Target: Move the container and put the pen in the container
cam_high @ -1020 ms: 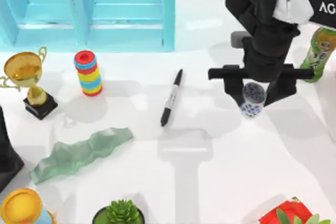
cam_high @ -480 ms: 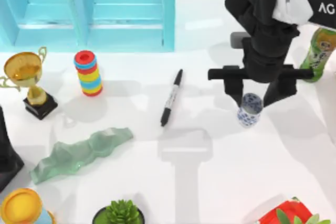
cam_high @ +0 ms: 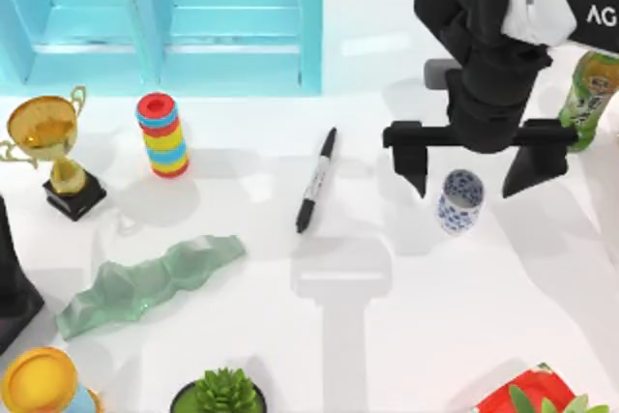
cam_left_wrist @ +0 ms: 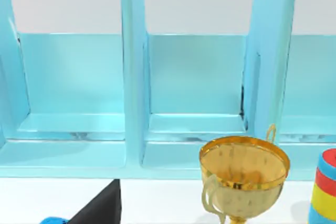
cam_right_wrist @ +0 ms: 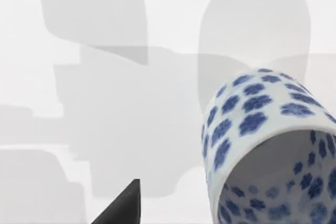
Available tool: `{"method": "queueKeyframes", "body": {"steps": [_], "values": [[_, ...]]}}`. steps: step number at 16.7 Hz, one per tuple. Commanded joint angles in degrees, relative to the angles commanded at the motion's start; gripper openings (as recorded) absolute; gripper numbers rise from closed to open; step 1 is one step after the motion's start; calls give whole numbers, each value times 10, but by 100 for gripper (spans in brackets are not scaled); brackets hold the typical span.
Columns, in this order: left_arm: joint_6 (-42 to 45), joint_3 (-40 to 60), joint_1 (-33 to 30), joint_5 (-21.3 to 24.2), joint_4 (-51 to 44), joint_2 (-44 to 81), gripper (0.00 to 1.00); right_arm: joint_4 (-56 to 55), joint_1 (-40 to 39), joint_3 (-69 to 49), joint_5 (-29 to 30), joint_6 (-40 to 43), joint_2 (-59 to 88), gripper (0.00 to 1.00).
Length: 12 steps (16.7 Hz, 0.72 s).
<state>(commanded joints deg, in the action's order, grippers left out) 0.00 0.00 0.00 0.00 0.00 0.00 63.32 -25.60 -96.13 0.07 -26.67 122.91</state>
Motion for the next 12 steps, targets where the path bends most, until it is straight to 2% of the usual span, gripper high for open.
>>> {"method": "queueKeyframes", "body": {"steps": [8,12], "values": [[0,0,0,0,0,0,100,8,2,-9,0,-1,3,100],[0,0,0,0,0,0,100,94,5,-98,0,-6,19,100]]}}
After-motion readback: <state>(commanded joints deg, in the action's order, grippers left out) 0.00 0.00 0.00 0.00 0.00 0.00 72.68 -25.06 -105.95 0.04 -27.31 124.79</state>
